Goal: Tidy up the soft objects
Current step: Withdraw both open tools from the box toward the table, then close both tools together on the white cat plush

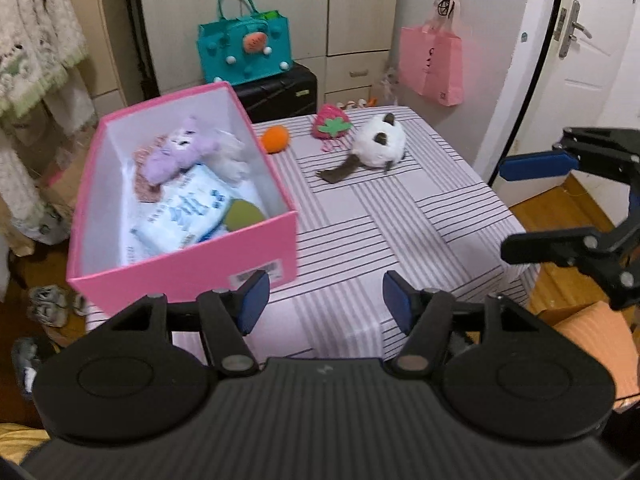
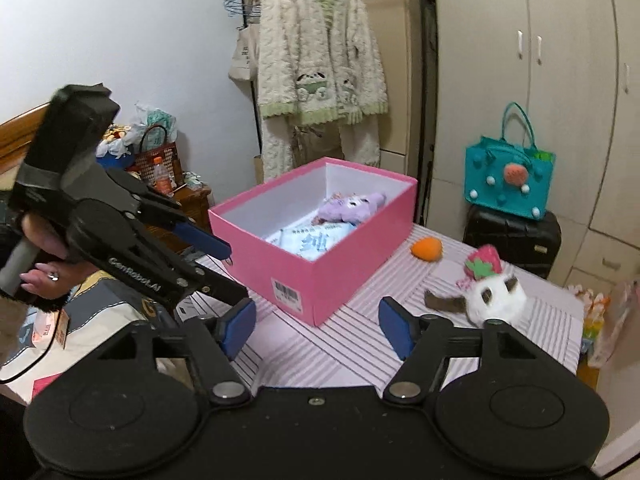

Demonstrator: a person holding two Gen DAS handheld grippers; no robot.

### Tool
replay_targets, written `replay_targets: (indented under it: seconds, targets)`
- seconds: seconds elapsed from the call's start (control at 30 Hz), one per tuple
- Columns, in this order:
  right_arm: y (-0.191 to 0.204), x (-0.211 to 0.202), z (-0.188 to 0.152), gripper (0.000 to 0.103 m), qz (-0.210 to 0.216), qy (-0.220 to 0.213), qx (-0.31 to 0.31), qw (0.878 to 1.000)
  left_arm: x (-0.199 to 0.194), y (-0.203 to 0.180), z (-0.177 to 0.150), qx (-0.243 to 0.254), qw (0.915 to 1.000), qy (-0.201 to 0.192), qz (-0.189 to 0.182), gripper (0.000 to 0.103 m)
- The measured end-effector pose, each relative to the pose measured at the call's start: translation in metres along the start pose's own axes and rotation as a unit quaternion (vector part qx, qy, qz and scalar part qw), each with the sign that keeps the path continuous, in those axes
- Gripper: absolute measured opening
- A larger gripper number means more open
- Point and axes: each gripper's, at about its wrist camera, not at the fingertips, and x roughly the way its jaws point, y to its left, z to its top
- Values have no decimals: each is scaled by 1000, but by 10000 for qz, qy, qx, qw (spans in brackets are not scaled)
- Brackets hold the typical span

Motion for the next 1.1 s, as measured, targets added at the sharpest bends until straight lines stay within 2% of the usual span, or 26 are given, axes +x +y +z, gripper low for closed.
replay_targets:
  seconds: [0.23,0.37,0.47,0.63,0.73,0.87,1.1]
  targets:
    - [-37,5,-27,78,-375,29,251,9990,23,-21,14,-27,9987,-321,-399,63]
    - [-61,17,-41,78,-679,-99,264,9973,41,-31,28,-16,9974,-493,-516,64]
    - [-77,31,-51,78,-852,-279,340,9954,58,-36,37,-125,9964,-473,-693,64]
    - [-93,47,-60,81,-854,-490,368,9945,79,-41,49,-267,9943,-530,-891,66]
    - [-104,62,-60,81,-886,-284,306,9952,90,-43,56,-272,9938,-672,-841,72]
    - [-114,83,-64,82,-1233,-231,11,9921,108,-45,64,-170,9932,-683,-929,72]
    - [-145,116,-63,82,-1063,59,195,9941,138,-45,76,-369,9909,-798,-1022,73]
